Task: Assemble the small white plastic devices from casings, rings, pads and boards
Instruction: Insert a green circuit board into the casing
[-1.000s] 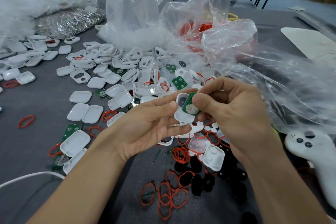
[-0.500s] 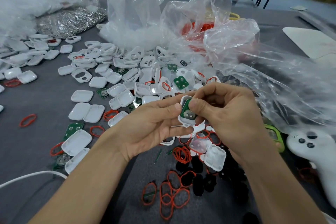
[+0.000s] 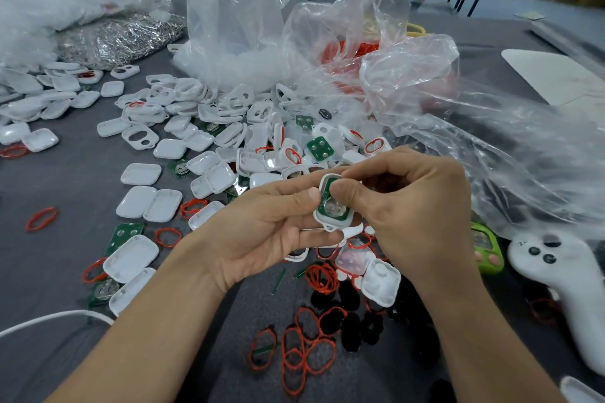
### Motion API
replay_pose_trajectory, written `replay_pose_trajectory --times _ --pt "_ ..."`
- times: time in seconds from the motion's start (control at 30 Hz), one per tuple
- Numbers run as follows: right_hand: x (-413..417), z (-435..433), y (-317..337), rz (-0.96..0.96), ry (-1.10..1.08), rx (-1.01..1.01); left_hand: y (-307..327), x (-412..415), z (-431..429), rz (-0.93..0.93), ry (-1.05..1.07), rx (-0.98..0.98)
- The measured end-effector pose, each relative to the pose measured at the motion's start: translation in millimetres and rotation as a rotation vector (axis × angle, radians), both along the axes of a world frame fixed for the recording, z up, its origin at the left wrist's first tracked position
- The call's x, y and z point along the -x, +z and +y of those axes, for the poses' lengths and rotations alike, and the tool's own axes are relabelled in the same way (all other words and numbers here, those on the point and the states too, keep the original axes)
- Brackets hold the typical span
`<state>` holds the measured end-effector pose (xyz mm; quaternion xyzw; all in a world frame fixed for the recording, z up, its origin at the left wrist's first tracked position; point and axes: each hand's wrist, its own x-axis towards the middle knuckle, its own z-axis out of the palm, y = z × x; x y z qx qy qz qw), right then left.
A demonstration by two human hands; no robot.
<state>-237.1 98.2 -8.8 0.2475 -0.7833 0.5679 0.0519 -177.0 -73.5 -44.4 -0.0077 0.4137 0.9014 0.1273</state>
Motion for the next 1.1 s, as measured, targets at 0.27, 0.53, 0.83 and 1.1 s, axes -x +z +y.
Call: replay_pose_trajectory --times 0.27,0.53,0.83,1.1 --pt "2.7 -3.5 -6.5 -0.041 -0.016 0.032 -3.1 0.6 -2.6 0.017 0.009 0.041" --pt "8.5 -6.2 -15.4 -0.05 -0.032 -0.099 -6.4 4.1 3.4 0.01 0.136 0.249" --pt "22.1 4.9 -13.9 -0.316 0.156 -0.044 -5.4 5.9 4.7 -0.014 0.19 0.28" --pt "18.9 2.7 -16.8 -0.189 0.086 -0.15 -6.3 4.0 4.7 0.002 0.198 0.325"
